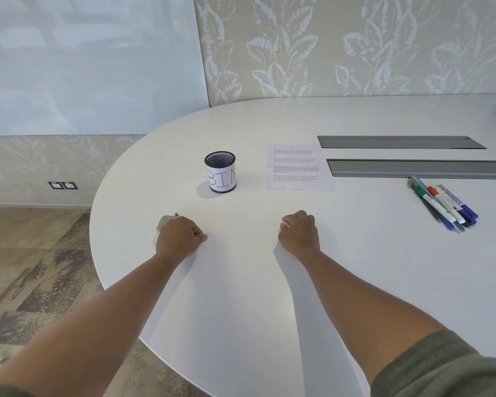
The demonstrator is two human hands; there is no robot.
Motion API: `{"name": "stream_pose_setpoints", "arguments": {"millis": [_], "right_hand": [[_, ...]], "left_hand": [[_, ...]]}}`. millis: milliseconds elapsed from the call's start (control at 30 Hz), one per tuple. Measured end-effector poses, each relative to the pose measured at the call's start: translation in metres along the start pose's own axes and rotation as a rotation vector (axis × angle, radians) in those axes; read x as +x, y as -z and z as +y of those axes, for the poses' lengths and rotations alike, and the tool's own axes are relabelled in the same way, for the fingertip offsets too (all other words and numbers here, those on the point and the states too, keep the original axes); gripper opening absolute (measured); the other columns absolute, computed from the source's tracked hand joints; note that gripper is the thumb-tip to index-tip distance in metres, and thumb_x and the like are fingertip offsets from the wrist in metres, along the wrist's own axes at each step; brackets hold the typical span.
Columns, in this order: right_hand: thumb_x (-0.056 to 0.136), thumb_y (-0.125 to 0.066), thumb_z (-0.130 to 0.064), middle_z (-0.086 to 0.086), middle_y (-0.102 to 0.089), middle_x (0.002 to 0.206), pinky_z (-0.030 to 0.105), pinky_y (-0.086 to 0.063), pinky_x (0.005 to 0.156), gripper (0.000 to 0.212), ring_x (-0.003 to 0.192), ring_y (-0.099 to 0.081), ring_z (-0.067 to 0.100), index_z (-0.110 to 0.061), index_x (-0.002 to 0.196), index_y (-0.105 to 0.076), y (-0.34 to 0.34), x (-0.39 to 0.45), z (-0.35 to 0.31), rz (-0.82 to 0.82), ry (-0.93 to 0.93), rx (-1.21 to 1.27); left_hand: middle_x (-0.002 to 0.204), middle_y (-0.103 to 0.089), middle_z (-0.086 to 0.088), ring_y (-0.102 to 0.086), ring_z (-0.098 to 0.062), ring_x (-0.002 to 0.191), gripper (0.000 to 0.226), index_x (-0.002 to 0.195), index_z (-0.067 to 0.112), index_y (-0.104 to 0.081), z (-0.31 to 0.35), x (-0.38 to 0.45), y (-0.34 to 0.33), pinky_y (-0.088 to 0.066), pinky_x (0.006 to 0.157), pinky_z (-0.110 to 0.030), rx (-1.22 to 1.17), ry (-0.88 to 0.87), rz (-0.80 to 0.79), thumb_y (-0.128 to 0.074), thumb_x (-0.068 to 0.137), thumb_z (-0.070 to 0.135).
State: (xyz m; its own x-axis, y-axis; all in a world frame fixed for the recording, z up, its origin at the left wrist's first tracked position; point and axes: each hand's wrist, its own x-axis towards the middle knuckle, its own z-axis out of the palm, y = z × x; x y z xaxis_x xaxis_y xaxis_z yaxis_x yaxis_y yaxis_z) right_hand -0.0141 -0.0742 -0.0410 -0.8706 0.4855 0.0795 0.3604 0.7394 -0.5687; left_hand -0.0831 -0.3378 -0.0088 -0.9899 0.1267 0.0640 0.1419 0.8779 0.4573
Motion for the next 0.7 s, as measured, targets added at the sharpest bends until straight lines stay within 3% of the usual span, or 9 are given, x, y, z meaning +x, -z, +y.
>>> {"name": "stream_pose_setpoints", "arguments": {"millis": [133,333,533,633,700], "right_hand": [[0.085,-0.045,-0.012,0.002,-0.045,0.109,0.032,-0.040,0.090,0.034,0.111,-0.041,0.025,-0.025,0.107,-0.067,0.002,0.000,-0.002,-0.078,0.040,-0.095],[0.088,-0.043,-0.012,0.003,-0.042,0.113,0.035,-0.039,0.090,0.042,0.108,-0.040,0.024,-0.034,0.119,-0.062,0.002,0.002,-0.006,-0.167,0.119,-0.250],[0.087,-0.042,-0.005,-0.010,-0.046,0.103,0.030,-0.033,0.094,0.048,0.102,-0.041,0.014,-0.037,0.102,-0.074,0.003,-0.007,0.001,-0.186,0.212,-0.011],[0.086,-0.042,-0.004,-0.014,-0.055,0.102,0.027,-0.028,0.094,0.049,0.105,-0.046,0.010,-0.039,0.087,-0.077,0.005,-0.009,0.002,-0.241,0.254,0.034],[0.084,-0.048,-0.005,-0.015,-0.059,0.099,0.030,-0.033,0.101,0.045,0.101,-0.052,0.006,-0.038,0.076,-0.077,0.010,-0.008,0.002,-0.280,0.234,0.095]], "left_hand": [[0.085,-0.075,0.003,-0.066,-0.019,0.082,0.014,0.078,0.013,-0.077,0.003,-0.001,-0.001,-0.056,0.067,-0.031,0.012,0.047,-0.038,-0.072,0.087,0.023],[0.091,-0.075,-0.004,-0.067,-0.023,0.081,0.033,0.058,0.019,-0.058,0.002,-0.003,-0.007,-0.047,0.061,-0.026,0.023,0.026,-0.021,-0.067,0.089,0.019],[0.070,-0.069,0.001,-0.063,-0.019,0.067,0.041,0.050,0.019,-0.053,-0.001,-0.004,-0.012,-0.041,0.053,-0.025,-0.088,0.087,-0.022,-0.069,0.088,0.024],[0.065,-0.065,0.006,-0.063,-0.018,0.069,0.034,0.055,0.020,-0.059,0.001,-0.005,-0.011,-0.041,0.055,-0.024,-0.137,0.091,-0.052,-0.070,0.086,0.027],[0.063,-0.063,0.010,-0.062,-0.016,0.070,0.028,0.060,0.024,-0.062,0.005,-0.006,-0.012,-0.045,0.061,-0.025,-0.160,0.072,-0.088,-0.071,0.086,0.028]]}}
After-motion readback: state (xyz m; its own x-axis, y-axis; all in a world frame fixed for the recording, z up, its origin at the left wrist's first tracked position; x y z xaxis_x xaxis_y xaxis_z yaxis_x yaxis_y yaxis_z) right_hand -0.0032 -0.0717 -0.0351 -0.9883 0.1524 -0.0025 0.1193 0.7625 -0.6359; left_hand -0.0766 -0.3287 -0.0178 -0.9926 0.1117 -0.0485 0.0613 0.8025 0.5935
